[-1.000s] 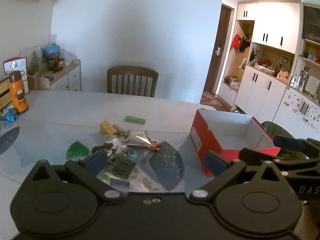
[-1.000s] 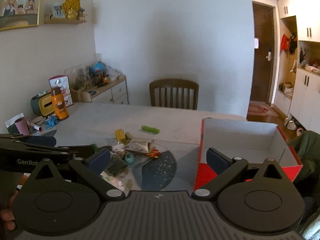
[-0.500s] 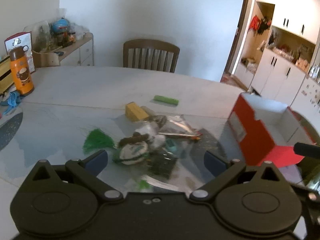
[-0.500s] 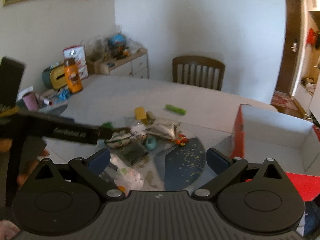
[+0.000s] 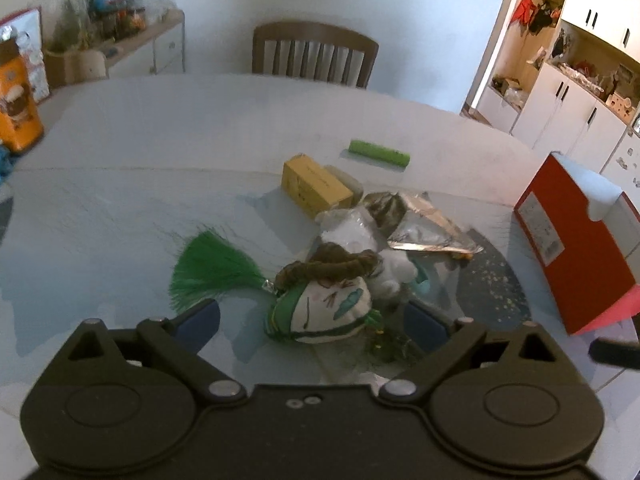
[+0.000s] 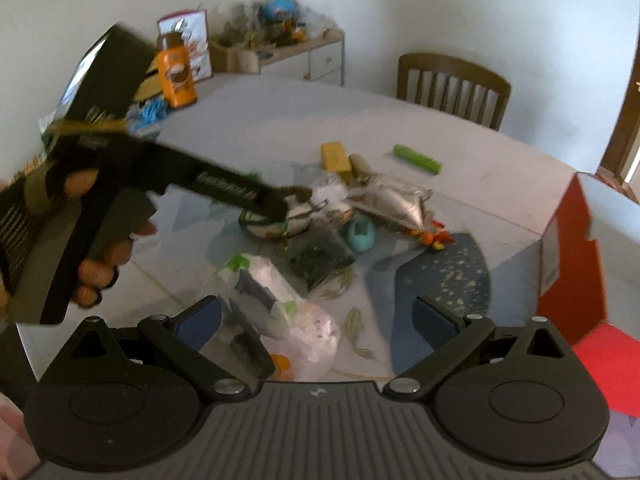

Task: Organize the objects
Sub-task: 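Grasp the green-tasseled doll with left tool while right tool grasps the plastic bag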

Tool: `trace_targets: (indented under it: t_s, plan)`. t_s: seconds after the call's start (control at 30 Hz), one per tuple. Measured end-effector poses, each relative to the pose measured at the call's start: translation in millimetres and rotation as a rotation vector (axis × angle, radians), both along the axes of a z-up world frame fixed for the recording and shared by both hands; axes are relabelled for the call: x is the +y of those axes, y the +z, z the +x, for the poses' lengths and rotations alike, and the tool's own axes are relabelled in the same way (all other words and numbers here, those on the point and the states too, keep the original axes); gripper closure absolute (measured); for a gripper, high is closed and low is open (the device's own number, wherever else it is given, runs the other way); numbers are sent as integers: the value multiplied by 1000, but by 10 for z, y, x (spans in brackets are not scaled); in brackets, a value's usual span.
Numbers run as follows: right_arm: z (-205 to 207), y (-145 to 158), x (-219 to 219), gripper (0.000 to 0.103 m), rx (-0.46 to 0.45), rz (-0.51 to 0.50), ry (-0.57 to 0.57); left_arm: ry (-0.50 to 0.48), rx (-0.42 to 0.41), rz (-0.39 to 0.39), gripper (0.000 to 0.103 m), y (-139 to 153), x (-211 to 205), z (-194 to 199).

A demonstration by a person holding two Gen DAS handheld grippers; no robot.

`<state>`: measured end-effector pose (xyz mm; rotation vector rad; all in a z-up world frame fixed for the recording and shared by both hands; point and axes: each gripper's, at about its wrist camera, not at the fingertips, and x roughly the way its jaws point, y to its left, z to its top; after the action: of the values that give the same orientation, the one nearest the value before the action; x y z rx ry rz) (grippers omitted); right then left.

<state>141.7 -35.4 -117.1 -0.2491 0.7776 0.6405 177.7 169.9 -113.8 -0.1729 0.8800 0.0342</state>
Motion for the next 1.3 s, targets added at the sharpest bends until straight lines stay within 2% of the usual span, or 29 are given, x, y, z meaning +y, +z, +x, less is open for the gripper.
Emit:
trace_targets:
  t_s: [0.07, 0.2, 0.4, 0.47, 0.63, 1.0, 1.07, 1.17, 1.3]
  plan:
    - [19, -64, 85, 6, 11, -23, 19, 2, 22, -13, 11, -61, 46, 80]
    - [71, -156, 223, 10, 19, -49, 43, 9, 44, -84, 14, -143, 137, 187]
    - [128, -272, 376, 22, 36, -86, 81, 13, 92, -179, 19, -260, 238, 309]
    - [147, -305, 412, 30, 41, -101, 94, 15, 96, -194, 21, -281, 258, 324]
    - [195, -360, 485, 48, 77, -105, 111, 8, 95, -209, 28, -305, 245, 340]
    - [131, -356, 523, 72, 75, -128, 126, -3, 84, -185, 37, -282, 209, 294]
    - [108, -341, 513, 85, 64, -135, 127, -5, 84, -175, 39, -267, 209, 278]
    - [71, -323, 493, 92, 54, -154, 119, -14, 86, -169, 40, -229, 209, 249]
    - [8, -271, 403, 95, 61, -156, 108, -23, 94, -173, 41, -154, 223, 160]
